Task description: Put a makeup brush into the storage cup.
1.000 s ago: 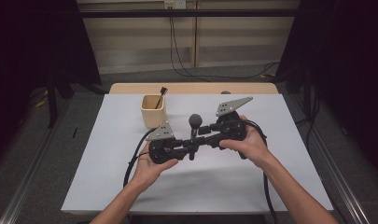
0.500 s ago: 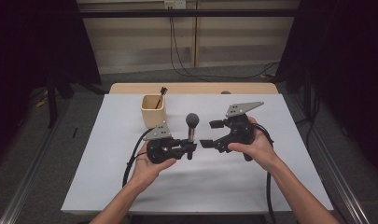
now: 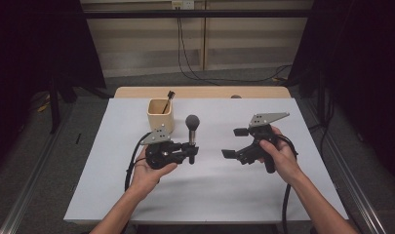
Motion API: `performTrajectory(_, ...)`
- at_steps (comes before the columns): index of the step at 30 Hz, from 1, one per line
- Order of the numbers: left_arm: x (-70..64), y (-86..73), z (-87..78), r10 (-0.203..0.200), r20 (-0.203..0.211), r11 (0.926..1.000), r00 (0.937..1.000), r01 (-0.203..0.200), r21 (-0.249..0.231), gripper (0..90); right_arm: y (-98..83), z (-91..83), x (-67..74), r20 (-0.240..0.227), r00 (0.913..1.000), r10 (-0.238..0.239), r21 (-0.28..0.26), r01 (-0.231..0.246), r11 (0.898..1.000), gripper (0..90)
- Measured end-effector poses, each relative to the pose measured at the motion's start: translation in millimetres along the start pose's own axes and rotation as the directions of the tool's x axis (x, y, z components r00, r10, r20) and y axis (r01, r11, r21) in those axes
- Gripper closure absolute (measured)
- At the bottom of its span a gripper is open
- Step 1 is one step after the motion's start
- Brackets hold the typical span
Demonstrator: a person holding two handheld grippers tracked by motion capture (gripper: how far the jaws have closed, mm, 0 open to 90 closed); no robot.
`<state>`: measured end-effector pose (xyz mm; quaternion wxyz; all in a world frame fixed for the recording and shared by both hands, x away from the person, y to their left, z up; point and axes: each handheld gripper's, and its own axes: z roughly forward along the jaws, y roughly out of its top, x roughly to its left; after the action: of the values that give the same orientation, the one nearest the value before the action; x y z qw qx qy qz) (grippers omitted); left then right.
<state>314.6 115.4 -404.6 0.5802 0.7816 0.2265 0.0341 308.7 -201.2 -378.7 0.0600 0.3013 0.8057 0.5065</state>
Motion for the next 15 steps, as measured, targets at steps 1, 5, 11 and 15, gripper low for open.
performTrajectory(1, 0.3, 0.2, -1.3, 0.001, -0.002, 1.0000, 1.0000, -0.001, 0.000, 74.7, -2.0, -1.1, 0.3, 0.001, 1.0000, -0.002, 0.000, 0.002, 1.000, 1.2)
performTrajectory(5, 1.7, -0.5, -5.3, 0.004, -0.020, 1.0000, 0.9998, -0.004, 0.008, 74.7, -9.3, -1.9, 1.7, 0.047, 0.9988, -0.012, 0.015, 0.011, 1.000, 1.6)
performTrajectory(11, 3.2, -0.2, -12.3, 0.010, -0.032, 0.9999, 0.9994, -0.010, 0.008, 74.6, -20.7, -7.6, 3.4, 0.102, 0.9947, -0.008, -0.008, 0.009, 1.000, 2.0)
performTrajectory(15, 6.4, 0.3, -21.1, 0.009, -0.049, 1.0000, 0.9988, -0.009, 0.000, 74.7, -31.3, -15.5, 3.9, 0.139, 0.9903, 0.003, -0.019, 0.000, 1.000, 1.8)
